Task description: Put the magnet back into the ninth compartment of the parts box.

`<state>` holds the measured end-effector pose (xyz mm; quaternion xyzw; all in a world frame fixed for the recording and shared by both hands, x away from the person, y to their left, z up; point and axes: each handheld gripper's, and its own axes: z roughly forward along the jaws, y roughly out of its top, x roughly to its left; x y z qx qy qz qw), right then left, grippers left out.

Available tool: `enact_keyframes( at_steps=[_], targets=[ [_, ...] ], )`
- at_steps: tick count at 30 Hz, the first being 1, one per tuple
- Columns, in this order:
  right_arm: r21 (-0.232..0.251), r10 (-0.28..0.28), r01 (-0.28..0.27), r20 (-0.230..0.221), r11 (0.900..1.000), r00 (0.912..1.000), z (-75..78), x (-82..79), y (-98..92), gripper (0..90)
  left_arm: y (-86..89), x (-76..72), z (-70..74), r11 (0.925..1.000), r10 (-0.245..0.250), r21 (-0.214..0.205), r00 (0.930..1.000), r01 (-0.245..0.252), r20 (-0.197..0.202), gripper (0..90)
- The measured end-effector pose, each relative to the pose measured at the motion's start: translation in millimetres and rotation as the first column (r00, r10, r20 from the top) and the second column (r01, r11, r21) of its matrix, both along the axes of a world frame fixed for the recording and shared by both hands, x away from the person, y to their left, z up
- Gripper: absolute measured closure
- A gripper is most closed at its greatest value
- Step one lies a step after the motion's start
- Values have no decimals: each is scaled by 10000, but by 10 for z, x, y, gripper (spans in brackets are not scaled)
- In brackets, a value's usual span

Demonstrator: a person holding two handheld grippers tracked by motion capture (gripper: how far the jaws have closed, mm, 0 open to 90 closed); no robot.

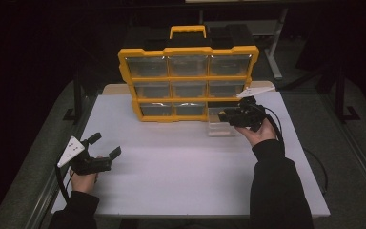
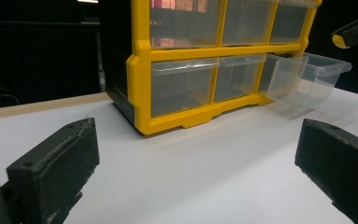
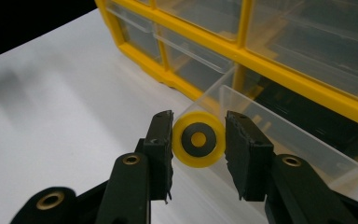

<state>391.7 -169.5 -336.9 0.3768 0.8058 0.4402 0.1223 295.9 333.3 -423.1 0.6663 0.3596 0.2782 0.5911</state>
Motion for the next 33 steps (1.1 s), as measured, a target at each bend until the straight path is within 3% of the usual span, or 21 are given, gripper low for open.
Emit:
enact_keyframes(
  at_steps=[11, 14, 17, 20, 23, 25, 30, 33],
  targets=[
    [134, -777, 777, 46, 9969, 9970, -66, 123, -58, 607, -1, 2, -1, 10000, -24, 13, 10000, 24, 1, 0],
    [-12, -923, 924, 207, 9957, 9955, -71, 125, -43, 428, 3, 2, -1, 10000, -10, -12, 10000, 10, -4, 0],
    [42, -1236, 1236, 213, 9923, 9921, -62, 116, -51, 337, -1, 2, -1, 10000, -18, -1, 10000, 18, 6, 0],
    [135, -1453, 1451, 181, 9893, 9892, -66, 114, -77, 183, -3, 1, 0, 10000, -25, 20, 10000, 25, 6, 0],
    [289, -1225, 1226, -22, 9920, 9925, -88, 113, -105, 101, 0, 1, -1, 10000, -1, 1, 10000, 1, 7, 0],
    [361, -1179, 1178, 13, 9924, 9930, -104, 99, -123, 0, -1, 1, -1, 10000, 0, 3, 10000, 0, 6, 0],
    [567, -1084, 1083, -5, 9925, 9941, -119, 49, -157, 0, -3, -1, -2, 10000, -11, 21, 10000, 11, 13, 0],
    [387, -1031, 1025, 141, 9940, 9946, -126, 8, -155, 0, -3, -2, -1, 10000, -7, 14, 10000, 7, 9, 0]
  ],
)
